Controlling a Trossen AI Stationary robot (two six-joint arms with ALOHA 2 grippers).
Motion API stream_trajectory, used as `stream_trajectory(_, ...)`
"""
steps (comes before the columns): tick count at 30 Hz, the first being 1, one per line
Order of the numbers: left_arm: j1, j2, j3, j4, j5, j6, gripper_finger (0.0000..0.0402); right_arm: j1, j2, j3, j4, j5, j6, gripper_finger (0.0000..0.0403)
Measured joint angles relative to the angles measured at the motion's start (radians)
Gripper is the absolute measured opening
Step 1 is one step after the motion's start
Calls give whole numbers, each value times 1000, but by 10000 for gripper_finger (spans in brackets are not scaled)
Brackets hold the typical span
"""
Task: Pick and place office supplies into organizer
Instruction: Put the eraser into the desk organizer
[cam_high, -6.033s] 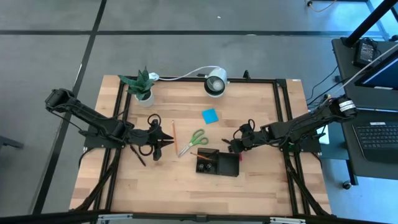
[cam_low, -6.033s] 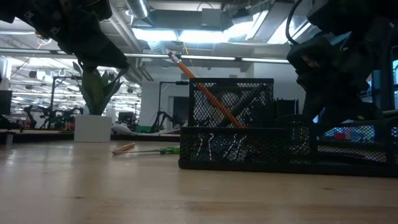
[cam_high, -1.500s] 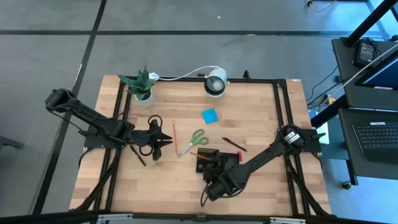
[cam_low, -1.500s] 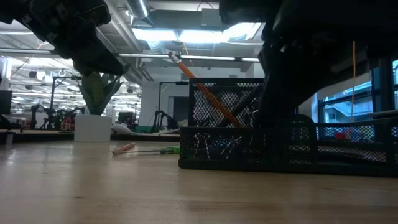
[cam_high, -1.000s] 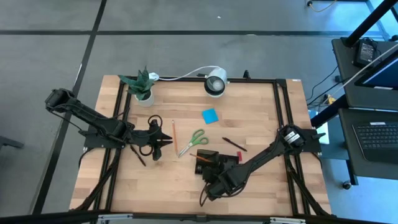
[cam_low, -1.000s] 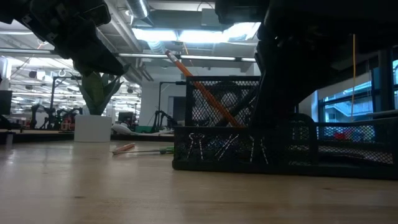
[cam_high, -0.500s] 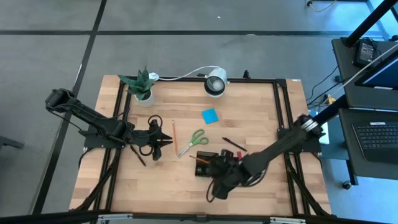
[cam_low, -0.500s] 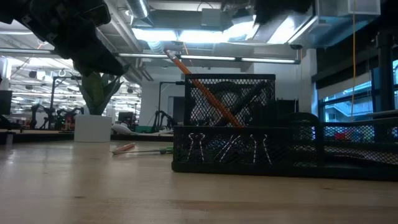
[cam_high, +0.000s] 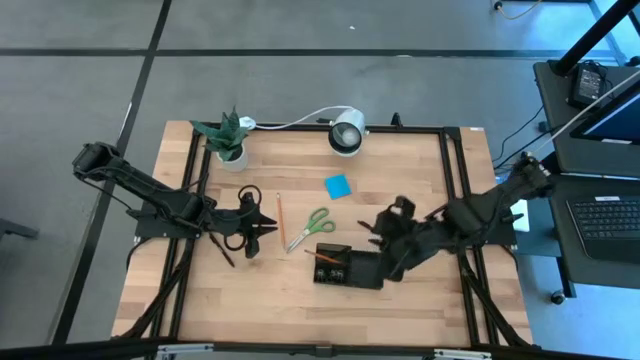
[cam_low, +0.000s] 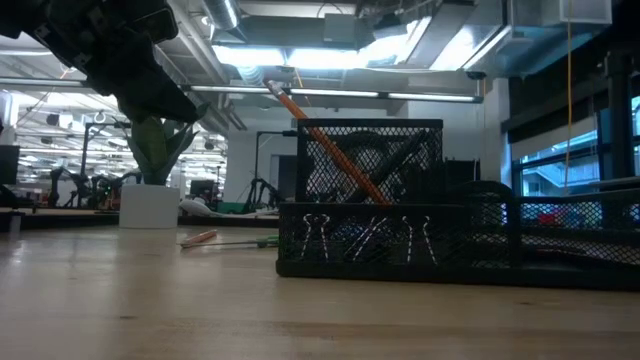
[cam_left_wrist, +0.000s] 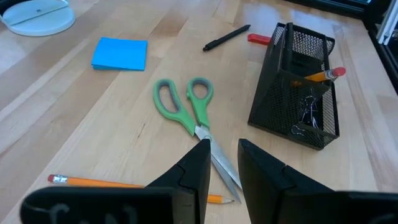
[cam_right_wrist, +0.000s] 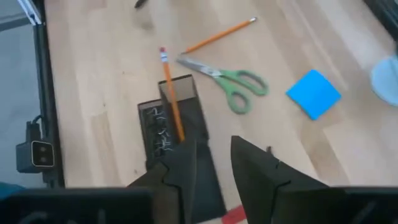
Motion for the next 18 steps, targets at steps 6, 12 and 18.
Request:
stream_trajectory(6, 0, 0, 0, -15, 0, 2, 75, -40, -144, -190, 73, -23, 9, 103)
stream_trajectory(12, 0, 0, 0, -21, 0, 28, 75, -96, -333, -515, 351, -92, 31, 103)
stream_trajectory(18, 1, 0, 0, -21, -3, 79, 75, -155, -482, -795, 638, -90, 29, 103)
